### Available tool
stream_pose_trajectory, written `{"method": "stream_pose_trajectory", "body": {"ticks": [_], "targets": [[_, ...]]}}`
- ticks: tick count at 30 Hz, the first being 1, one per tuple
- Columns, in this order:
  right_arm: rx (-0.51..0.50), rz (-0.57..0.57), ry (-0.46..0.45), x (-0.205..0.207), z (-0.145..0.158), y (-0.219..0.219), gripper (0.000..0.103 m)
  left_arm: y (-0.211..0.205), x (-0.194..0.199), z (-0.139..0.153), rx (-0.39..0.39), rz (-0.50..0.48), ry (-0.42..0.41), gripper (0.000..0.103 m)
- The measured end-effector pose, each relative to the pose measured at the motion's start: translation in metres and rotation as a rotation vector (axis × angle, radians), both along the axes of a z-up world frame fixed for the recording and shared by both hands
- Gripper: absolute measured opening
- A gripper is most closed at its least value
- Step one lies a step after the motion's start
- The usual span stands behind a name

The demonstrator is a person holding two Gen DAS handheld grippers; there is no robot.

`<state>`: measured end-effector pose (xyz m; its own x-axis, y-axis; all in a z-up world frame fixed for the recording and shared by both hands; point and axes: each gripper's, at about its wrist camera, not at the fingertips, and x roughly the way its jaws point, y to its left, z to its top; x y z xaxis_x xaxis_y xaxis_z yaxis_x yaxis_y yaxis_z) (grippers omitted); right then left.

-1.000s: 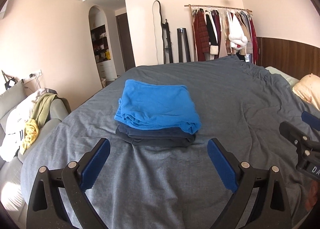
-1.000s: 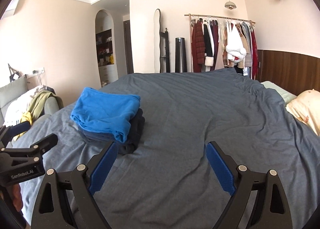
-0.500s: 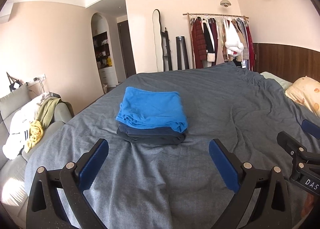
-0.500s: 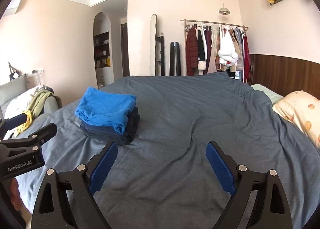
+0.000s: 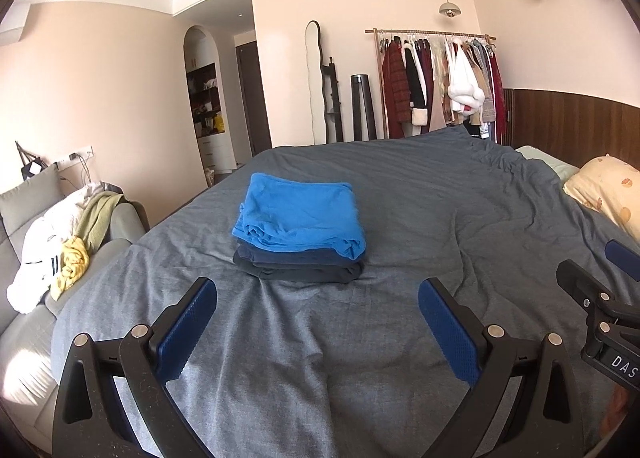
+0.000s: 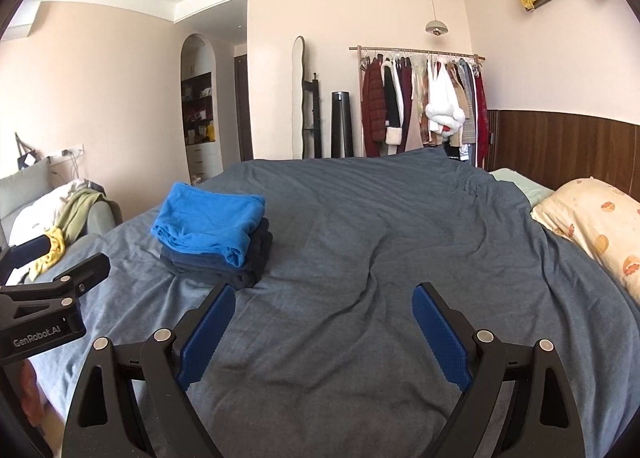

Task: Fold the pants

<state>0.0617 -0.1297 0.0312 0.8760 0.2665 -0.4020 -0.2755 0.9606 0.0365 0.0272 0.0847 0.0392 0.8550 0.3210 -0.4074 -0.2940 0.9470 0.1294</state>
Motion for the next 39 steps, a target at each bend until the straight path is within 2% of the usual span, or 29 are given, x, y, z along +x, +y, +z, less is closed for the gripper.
{"method": "stream_pose_trajectory", "body": {"ticks": [14,22,39], "targets": [[0.001,0.009,-0.007,-0.005,0.002,0.0,0.091,-0.004,-0.006,-0.002,-0.004,0.001,0.008,0.103],[0.002,0.007,-0.004,-0.005,0.0,0.0,0.091,-0.006,-0.001,-0.005,0.028,0.025,0.016,0.103],[0.002,0.006,0.004,-0.005,-0.003,-0.002,0.091,-0.004,0.006,-0.008,0.029,0.011,0.03,0.103]]}}
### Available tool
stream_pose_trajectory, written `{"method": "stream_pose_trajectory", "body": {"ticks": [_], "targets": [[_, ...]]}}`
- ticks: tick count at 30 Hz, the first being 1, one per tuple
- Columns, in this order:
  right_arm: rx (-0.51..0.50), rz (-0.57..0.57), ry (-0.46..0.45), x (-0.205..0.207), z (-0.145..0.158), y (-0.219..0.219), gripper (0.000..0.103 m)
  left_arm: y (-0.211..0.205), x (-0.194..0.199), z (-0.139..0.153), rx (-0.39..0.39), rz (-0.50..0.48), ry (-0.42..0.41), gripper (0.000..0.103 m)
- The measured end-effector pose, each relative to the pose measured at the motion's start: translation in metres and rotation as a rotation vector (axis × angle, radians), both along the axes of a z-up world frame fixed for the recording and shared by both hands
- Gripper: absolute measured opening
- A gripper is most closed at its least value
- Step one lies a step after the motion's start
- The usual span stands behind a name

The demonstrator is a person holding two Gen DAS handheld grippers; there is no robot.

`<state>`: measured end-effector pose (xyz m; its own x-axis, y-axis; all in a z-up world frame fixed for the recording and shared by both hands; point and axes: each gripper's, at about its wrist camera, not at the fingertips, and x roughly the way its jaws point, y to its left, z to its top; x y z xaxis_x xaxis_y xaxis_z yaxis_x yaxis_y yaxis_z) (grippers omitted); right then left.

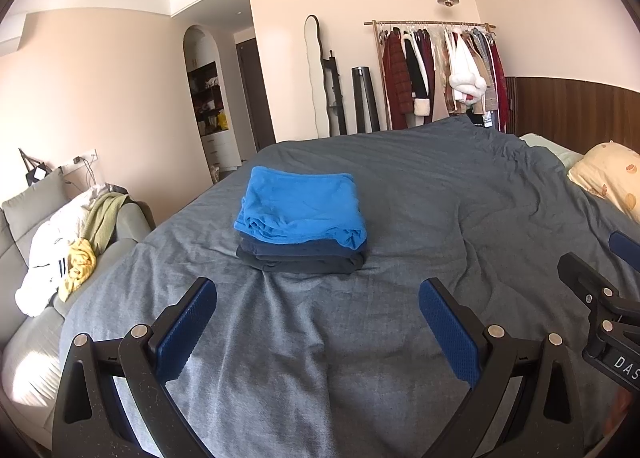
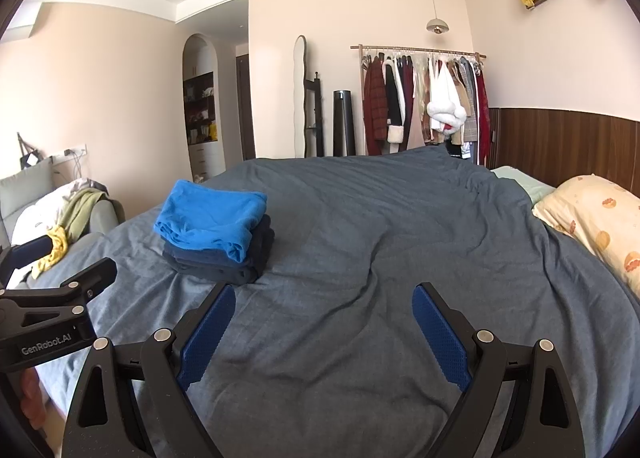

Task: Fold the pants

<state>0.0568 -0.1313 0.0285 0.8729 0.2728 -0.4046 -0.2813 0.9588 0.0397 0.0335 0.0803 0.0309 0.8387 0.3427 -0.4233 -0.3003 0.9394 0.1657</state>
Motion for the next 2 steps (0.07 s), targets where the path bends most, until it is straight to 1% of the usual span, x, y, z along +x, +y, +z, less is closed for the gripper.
{"method": "stream_pose_trajectory", "body": {"ticks": [2], "targets": [[-0.001,0.0,0.001,0.0,-0.0017,0.0003,0.091,0.0003,0.0015,-0.0011,0.0,-0.002,0.005,0.103]]}}
